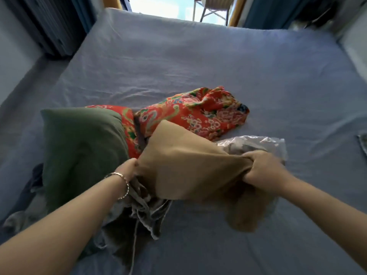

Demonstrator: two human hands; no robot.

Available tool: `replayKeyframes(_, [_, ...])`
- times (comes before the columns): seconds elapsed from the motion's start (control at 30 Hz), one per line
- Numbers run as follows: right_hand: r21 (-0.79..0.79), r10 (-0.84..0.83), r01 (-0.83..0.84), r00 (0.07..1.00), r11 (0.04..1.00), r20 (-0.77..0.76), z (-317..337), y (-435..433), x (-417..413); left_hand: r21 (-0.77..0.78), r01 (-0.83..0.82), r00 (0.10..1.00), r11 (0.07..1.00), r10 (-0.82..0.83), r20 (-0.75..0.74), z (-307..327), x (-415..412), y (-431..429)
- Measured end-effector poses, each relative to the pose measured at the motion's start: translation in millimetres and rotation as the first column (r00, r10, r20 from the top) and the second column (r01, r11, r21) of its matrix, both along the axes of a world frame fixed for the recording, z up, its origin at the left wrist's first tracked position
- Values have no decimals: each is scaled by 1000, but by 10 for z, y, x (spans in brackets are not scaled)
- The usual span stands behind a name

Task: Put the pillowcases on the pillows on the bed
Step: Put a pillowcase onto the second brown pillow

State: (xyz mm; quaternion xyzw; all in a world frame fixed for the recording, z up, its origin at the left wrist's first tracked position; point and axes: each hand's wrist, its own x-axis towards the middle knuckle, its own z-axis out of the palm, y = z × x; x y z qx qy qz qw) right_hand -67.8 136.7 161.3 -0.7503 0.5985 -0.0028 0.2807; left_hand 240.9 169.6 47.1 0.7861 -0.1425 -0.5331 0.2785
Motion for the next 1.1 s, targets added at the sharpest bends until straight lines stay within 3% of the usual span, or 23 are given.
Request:
replayKeyframes(0.13, [281,-28,146,922,949,-387,-639,442,-1075,230,105,981,968,-62,-185,-357,-938,546])
replayKeyframes(0.27, [572,133,203,861,795,-490,-1222,778,-1591,371,136,974,919,-193,120,-723,-1392,979])
replayKeyframes(0.3, [573,165,197,840,796,-517,-1326,805,-1592,371,117,970,921,-187,157,-788,-1447,997])
replayKeyframes(0.37, [443,170,93,838,892,-519,-1536,731,-1462,398,88,961,913,-183,209,-933,-1490,982])
replayKeyframes(0.43, [267,146,-47,919,963,-366,-1688,599,-1169,467,82,953,881,-207,223,-1032,-1455,950])
replayKeyframes(0.5, [196,172,-138,971,971,-168,-1815,421,-838,549,177,911,817,-347,222,-1125,-1383,954])
replayKeyframes(0.57, [231,165,-140,982,963,-96,-1985,201,-537,661,286,824,694,-530,200,-1196,-1319,974])
replayKeyframes(0.63, [275,119,-81,985,958,-123,-2083,57,-311,685,314,805,657,-567,174,-1241,-1272,1005])
replayKeyframes(0.73, [286,143,-104,982,953,-120,-2119,196,-99,551,280,846,786,-473,245,-1307,-1247,1038])
replayKeyframes(0.83, [282,252,-221,964,934,-80,-2051,761,-11,523,313,790,793,-523,320,-1295,-1237,959])
replayKeyframes(0.97, [307,254,-173,934,936,-249,-2134,1207,109,494,402,692,771,-609,388,-1219,-1320,840])
replayKeyframes(1.1, [287,204,-102,914,953,-352,-2299,1063,295,454,441,730,774,-604,320,-1197,-1307,797])
